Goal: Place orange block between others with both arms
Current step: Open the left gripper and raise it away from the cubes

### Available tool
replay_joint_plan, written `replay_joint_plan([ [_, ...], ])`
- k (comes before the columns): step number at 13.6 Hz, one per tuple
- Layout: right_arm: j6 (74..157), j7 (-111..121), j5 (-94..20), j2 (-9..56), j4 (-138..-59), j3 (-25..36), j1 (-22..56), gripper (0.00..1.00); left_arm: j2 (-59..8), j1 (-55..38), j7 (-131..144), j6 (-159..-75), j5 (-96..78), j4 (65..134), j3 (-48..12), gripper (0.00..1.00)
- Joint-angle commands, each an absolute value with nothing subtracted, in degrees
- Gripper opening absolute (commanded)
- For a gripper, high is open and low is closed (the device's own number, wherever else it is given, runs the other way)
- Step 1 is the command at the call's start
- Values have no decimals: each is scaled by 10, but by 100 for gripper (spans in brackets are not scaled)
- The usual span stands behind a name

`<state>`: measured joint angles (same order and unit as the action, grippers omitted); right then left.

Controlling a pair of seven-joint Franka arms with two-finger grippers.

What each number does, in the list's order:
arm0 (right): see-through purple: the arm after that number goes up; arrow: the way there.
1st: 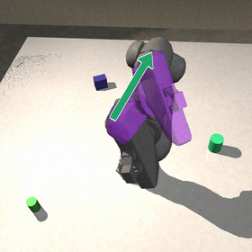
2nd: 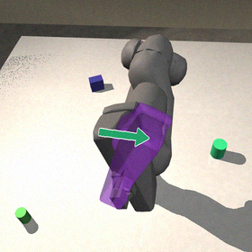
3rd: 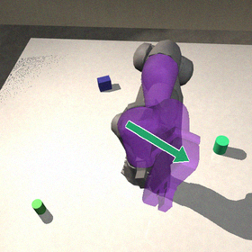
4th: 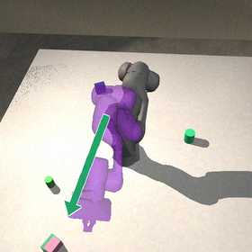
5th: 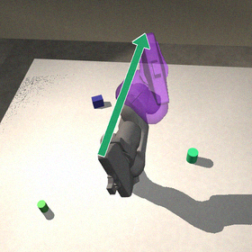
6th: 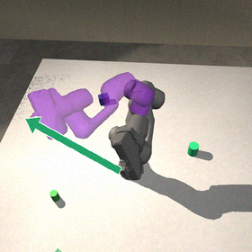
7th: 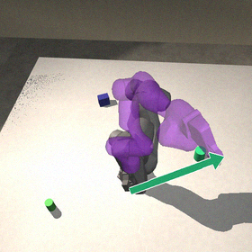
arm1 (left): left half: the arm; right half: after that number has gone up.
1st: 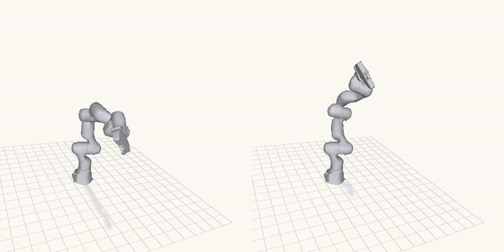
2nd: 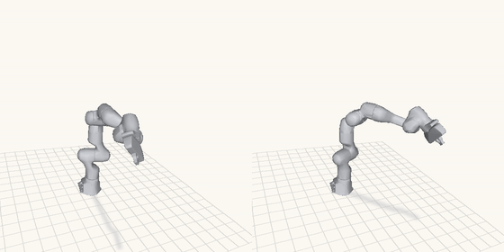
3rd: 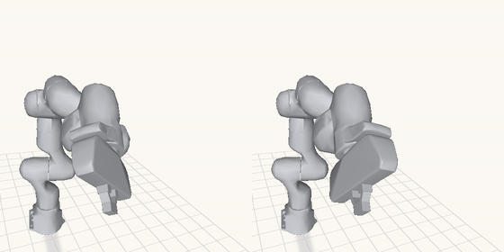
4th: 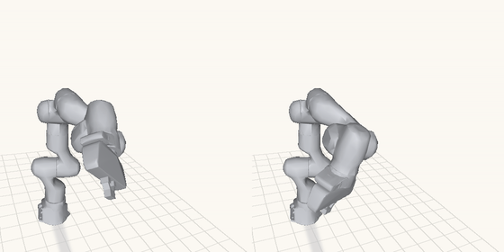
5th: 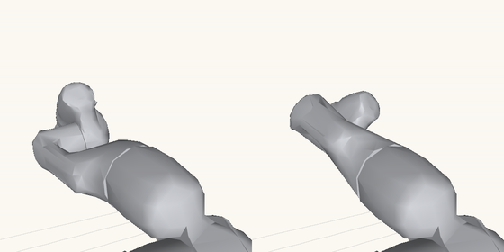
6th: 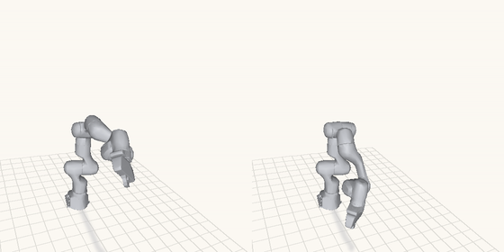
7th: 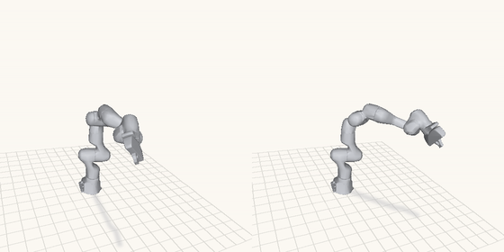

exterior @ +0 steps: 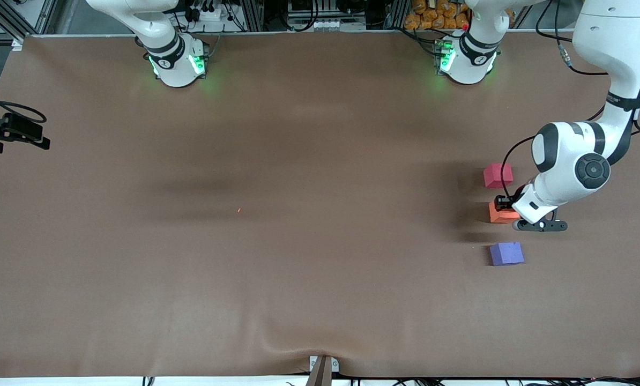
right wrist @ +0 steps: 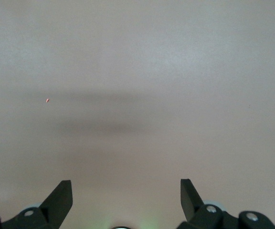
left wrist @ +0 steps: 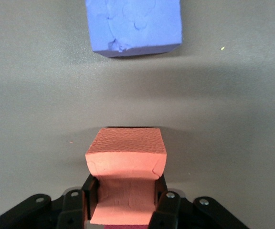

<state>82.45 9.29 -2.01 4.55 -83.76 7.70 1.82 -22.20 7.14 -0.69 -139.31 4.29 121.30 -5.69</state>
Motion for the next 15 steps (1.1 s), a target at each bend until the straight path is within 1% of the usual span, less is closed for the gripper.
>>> replay_joint_plan([
  [1,823,97,-16,40,-842,70,10,100,-228,83,-3,-1404,51,1209,-67,100],
  [3,822,96,-17,41,-843,70,11,100,-228,79,2,-1404,48,1193,-67,100],
  [5,823,95,-16,43,-842,70,11,100,-201,80,20,-1391,47,1168,-69,100],
  [8,822,94,-16,44,-842,70,11,100,-119,76,33,-1298,47,1116,-76,100],
  [9,820,93,-17,44,-842,70,11,100,-101,76,44,-1265,47,1086,-85,100],
  [10,814,92,-18,44,-841,70,11,100,-89,76,43,-1204,47,1045,-88,100],
  [13,794,91,-17,43,-834,69,11,100,-85,76,44,-952,47,874,-117,100],
  [14,786,91,-16,42,-831,70,11,100,-81,76,43,-893,46,848,-123,100],
  [15,784,91,-16,42,-830,70,11,100,-60,77,44,-878,45,845,-126,100],
])
